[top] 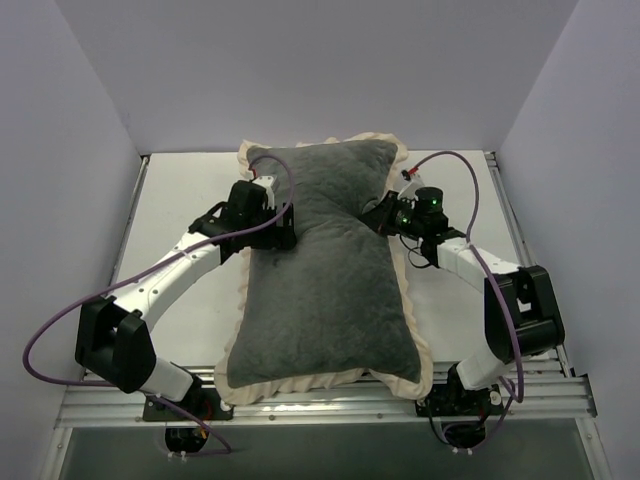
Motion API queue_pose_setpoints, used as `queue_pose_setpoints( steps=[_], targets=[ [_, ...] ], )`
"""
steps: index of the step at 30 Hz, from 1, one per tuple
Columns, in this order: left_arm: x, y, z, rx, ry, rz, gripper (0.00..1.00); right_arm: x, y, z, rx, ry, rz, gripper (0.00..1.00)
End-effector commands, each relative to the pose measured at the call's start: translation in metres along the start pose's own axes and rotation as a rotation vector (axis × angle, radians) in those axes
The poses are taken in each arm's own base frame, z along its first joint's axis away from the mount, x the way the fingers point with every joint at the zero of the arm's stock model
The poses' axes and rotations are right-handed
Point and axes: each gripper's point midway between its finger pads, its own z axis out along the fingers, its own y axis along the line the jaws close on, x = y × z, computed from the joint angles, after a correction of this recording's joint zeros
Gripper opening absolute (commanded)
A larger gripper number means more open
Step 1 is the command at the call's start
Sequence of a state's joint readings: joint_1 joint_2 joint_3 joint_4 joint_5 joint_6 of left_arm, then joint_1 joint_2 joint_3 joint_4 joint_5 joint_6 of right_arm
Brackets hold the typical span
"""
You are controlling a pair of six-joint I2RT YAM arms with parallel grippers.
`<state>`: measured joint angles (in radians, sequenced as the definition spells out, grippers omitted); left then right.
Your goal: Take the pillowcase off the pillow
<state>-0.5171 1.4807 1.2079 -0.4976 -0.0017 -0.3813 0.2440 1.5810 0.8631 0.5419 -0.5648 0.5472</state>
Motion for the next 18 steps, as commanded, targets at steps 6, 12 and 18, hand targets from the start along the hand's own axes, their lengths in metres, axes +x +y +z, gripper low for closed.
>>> queue_pose_setpoints(
  steps=[6, 12, 18],
  targets=[
    [-0.014, -0.011, -0.018, 0.052, -0.047, 0.005, 0.94, -0.046, 0.062, -0.037, 0.005, -0.036, -0.152, 0.00],
    [-0.049, -0.007, -0.062, 0.051, -0.253, 0.006, 0.94, -0.109, 0.081, -0.080, 0.148, -0.173, -0.262, 0.00],
    [-0.080, 0.023, -0.120, -0.037, -0.532, -0.048, 0.94, -0.180, 0.105, -0.135, 0.311, -0.325, -0.398, 0.00]
  ],
)
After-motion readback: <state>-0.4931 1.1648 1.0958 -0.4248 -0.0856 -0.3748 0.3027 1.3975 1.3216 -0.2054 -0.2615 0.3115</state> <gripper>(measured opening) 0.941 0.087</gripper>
